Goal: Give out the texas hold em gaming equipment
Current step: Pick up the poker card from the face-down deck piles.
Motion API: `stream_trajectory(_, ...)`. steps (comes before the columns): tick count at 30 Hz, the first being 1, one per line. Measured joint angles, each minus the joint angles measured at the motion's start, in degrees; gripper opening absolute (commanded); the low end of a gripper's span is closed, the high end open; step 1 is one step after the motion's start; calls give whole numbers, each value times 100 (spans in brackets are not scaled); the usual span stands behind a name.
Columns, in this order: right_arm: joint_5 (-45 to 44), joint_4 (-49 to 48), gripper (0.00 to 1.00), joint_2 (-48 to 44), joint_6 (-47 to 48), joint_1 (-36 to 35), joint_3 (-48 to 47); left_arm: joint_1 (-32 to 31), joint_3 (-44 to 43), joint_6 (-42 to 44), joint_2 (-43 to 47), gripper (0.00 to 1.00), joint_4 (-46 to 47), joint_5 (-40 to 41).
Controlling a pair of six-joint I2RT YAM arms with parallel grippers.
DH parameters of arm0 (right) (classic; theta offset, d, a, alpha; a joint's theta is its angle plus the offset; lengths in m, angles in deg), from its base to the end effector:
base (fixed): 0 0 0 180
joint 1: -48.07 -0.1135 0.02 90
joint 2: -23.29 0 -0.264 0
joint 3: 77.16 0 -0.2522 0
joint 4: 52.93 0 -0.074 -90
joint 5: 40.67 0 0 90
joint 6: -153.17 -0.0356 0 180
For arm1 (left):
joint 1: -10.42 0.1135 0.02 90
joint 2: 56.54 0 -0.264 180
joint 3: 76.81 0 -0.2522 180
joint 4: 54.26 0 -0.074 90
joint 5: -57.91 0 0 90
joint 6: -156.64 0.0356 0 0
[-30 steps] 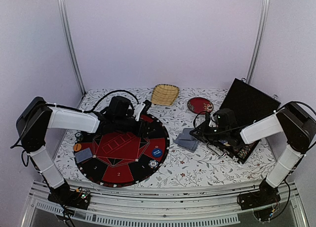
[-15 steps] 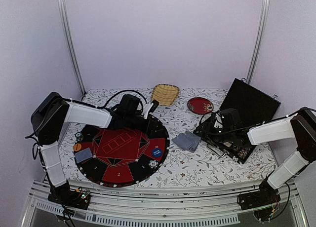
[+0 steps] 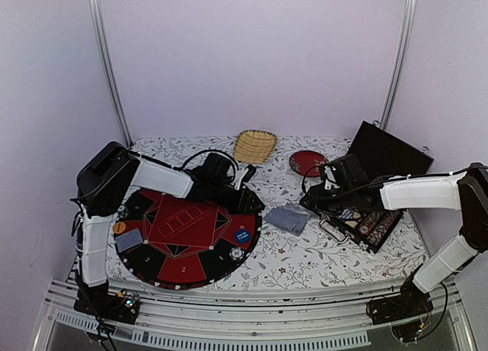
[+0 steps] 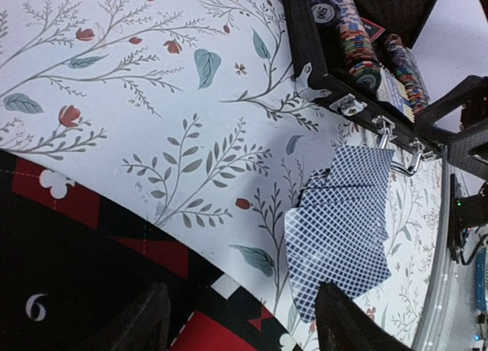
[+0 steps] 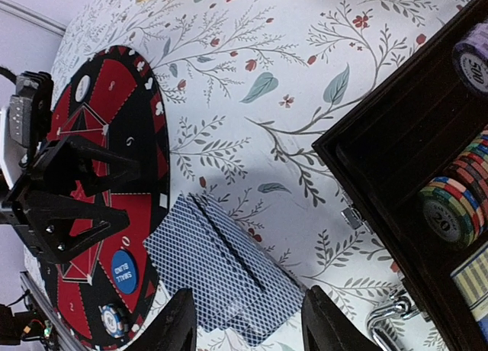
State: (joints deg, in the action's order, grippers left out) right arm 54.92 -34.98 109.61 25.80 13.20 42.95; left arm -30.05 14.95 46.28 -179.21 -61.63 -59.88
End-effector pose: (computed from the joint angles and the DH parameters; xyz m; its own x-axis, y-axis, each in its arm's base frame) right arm 0.2500 0.1784 0.1882 -0.8361 0.1537 -0.5267 -0.1493 0.8600 0.4879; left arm 0.3309 -0.3042 0.1228 -0.7671 0.2499 -0.5908 0.6098 0.5700 -0.5507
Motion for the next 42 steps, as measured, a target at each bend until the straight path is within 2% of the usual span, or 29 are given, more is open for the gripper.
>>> stream_trajectory(3, -79, 197, 55, 153, 173, 0, -105, -44, -42, -50, -42, 67, -31, -96)
stream_trajectory(6, -98, 321, 55, 267, 308, 0, -107, -85, -136, -81, -85, 67, -33, -190)
stream_trajectory(13, 92, 350, 40, 839, 522, 0, -232, -155, -422, -101, -411, 61, -96, -352)
stream_trajectory(19, 354, 264, 39, 879, 529, 0, -229, -177, -428, -74, -433, 57, -133, -450)
stream_trajectory(31, 627, 133, 30, 879, 507, -20, -223, -216, -428, -70, -433, 41, -201, -673)
stream_trajectory(36, 699, 55, 32, 905, 501, -63, -223, -219, -428, -70, -433, 35, -210, -745)
stream_trajectory(42, 560, 131, 37, 946, 505, -74, -223, -219, -428, -72, -433, 18, -216, -769)
